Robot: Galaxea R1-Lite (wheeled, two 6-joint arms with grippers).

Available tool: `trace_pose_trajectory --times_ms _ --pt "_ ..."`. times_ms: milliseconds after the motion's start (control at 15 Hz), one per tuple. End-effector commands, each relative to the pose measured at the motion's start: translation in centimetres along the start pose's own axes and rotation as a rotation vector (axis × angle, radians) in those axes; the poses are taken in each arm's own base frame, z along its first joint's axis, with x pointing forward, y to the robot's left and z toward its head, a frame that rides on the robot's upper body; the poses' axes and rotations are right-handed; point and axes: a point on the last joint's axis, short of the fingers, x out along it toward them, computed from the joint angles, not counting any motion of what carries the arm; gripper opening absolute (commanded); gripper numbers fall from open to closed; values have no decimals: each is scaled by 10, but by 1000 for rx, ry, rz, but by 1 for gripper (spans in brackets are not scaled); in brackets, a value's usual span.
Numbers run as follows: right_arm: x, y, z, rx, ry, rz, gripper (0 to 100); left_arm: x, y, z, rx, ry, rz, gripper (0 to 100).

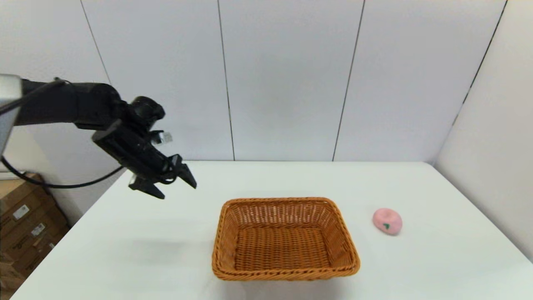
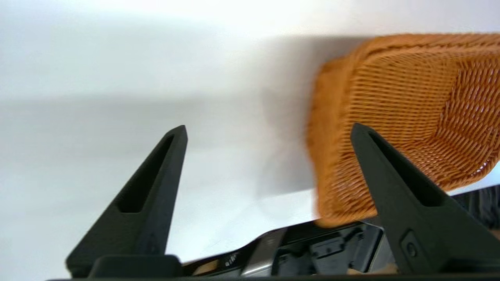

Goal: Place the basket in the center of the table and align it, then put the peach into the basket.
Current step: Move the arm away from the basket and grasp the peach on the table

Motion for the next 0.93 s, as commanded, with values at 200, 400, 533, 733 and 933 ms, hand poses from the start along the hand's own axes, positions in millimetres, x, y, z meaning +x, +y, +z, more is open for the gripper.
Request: trace_pose_trajectory --times_ms 200,400,533,733,933 --pt "0 0 0 0 2 0 100 -125 38 -51 -106 -239 92 100" --pt "0 0 0 -1 -1 1 100 -170 32 -107 -101 -372 142 100" --pt "0 0 0 -1 -1 1 100 -190 26 -153 -78 -446 135 100" --pt "0 0 0 0 -1 0 100 -206 23 -233 -33 -559 113 100" --pt "0 0 0 -1 -4 1 100 -199 29 -311 50 -676 107 100"
